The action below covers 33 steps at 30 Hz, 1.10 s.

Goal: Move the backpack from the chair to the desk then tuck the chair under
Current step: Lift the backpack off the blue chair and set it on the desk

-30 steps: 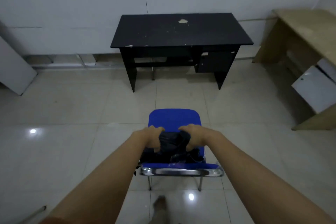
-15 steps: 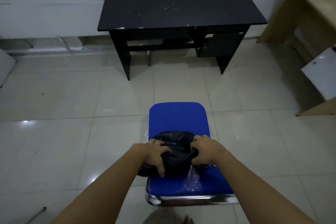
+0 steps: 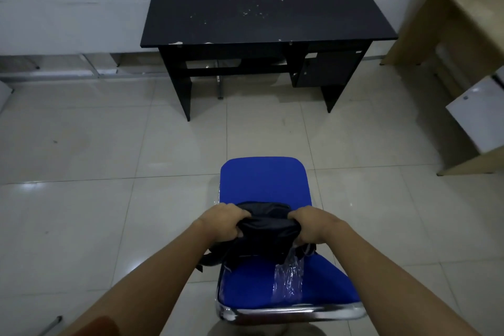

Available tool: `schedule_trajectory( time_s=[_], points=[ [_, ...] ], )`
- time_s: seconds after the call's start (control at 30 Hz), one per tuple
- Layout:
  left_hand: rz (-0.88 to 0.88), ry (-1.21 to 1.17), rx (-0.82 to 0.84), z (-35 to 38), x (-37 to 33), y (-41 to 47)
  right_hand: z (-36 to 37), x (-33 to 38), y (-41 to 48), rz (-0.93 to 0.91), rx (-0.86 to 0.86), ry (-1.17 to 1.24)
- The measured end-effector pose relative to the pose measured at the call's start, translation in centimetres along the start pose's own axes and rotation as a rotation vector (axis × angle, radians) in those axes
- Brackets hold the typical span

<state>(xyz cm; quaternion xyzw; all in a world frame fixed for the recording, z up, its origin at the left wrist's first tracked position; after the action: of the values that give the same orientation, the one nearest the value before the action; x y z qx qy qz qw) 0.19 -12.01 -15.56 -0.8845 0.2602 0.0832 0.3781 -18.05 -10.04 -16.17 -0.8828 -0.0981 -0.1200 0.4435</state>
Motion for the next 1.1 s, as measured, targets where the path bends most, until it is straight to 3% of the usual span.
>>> schedule_trajectory(
  time_s=[0.17,0.43,0.73,0.87,1.1],
  points=[
    [-0.039,0.001,-0.146,-2.2,-0.4,-0.3,-1.7,-0.7,-0.8,-0.006,-0.079,0.111],
    [-0.080,-0.035,-0.448,-11.6,-5.7,0.2,-11.0,-4.6,-6.2,-0.047,-0.364,0.104],
    [-0.076,-0.029,-0.772,-23.0,-21.7,3.3,-23.9,-18.6,-16.9,-0.118,-0.651,0.384],
    [-0.059,-0.164,-0.867,-27.9,-26.4,5.3,-30.2,-22.1,-20.7,-0.190,-0.762,0.343],
    [0.011,-0.174,-0.987,-37.7,-33.3,9.3,-41.1,-28.0,-25.0,-0.198,-0.944,0.221]
  ],
)
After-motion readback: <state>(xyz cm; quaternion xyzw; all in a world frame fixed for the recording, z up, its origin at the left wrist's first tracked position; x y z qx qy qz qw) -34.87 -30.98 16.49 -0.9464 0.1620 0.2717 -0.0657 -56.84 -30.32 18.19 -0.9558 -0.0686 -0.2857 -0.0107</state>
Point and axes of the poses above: each hand's wrist, its own y-axis towards the middle knuckle, its own z-axis out of the palm, x = y × z, the point moved 8 cm from there along y, towards the middle knuckle, and after that the axes turned 3 degrees about x, right-handed, at the moved point
